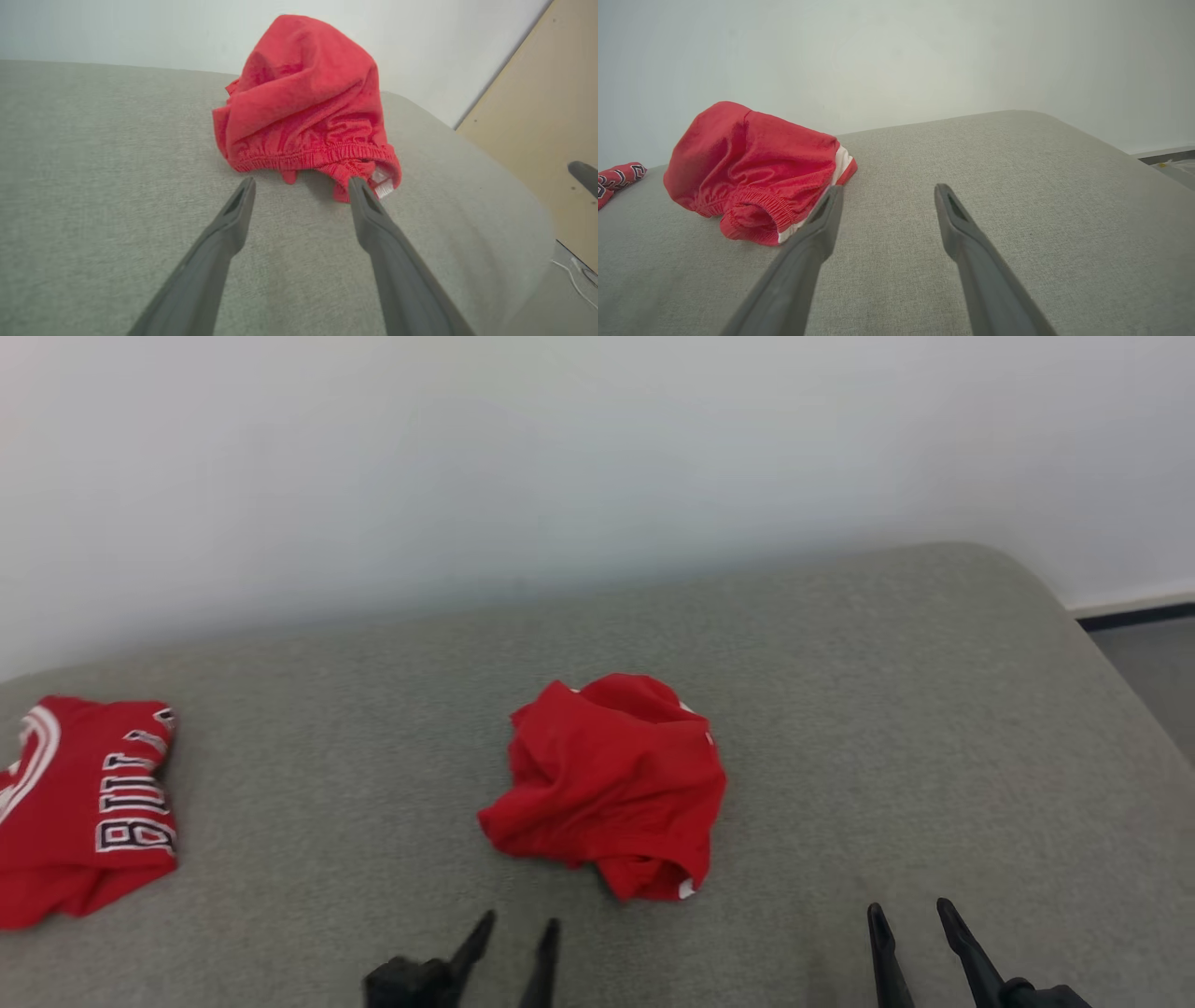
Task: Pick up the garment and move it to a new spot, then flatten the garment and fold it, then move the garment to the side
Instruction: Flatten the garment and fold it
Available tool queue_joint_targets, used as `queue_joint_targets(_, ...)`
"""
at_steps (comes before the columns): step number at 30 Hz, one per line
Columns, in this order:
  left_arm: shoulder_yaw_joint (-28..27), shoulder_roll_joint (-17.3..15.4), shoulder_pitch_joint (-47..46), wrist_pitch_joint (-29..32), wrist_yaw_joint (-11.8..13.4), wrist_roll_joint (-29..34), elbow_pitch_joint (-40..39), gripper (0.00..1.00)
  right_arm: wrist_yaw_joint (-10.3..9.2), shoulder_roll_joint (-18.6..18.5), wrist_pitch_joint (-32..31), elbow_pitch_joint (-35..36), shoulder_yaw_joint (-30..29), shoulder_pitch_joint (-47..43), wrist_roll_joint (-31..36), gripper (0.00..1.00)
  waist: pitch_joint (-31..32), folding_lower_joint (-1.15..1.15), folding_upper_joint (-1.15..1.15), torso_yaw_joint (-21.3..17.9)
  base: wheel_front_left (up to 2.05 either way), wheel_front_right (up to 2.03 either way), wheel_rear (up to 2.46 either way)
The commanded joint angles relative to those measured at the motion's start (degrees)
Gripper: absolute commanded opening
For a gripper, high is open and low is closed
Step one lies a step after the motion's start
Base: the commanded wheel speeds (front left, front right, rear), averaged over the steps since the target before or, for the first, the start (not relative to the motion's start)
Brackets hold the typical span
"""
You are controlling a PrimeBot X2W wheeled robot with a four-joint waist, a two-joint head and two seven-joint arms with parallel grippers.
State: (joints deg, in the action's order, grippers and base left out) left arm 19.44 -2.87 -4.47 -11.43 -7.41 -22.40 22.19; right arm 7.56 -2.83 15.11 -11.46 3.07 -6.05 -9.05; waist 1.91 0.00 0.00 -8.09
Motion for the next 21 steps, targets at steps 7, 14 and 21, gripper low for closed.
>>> queue_joint_targets(7, 9.92, -0.05, -7.60, 2.75, -0.06, -6.64, 6.34, 1.00, -0.13, -0.09, 0.05, 0.33, 0.61, 0.87, 0.86, 1.00, -2.48, 0.00, 0.00, -9.96, 0.00, 0.00, 0.00)
queue_joint_targets(14, 15.41, -0.05, -13.25, 1.68, 1.05, -10.64, 12.66, 1.00, -0.13, -0.09, 0.04, 0.15, 1.25, 1.35, -0.03, 1.00, -4.08, 0.00, 0.00, -15.37, 0.00, 0.00, 0.00)
queue_joint_targets(21, 18.16, -0.09, -18.69, 2.12, 7.62, -13.45, 19.83, 1.00, -0.13, -0.08, 0.05, 0.25, 2.01, 2.03, -0.67, 1.00, -5.76, 0.00, 0.00, -17.95, 0.00, 0.00, 0.00)
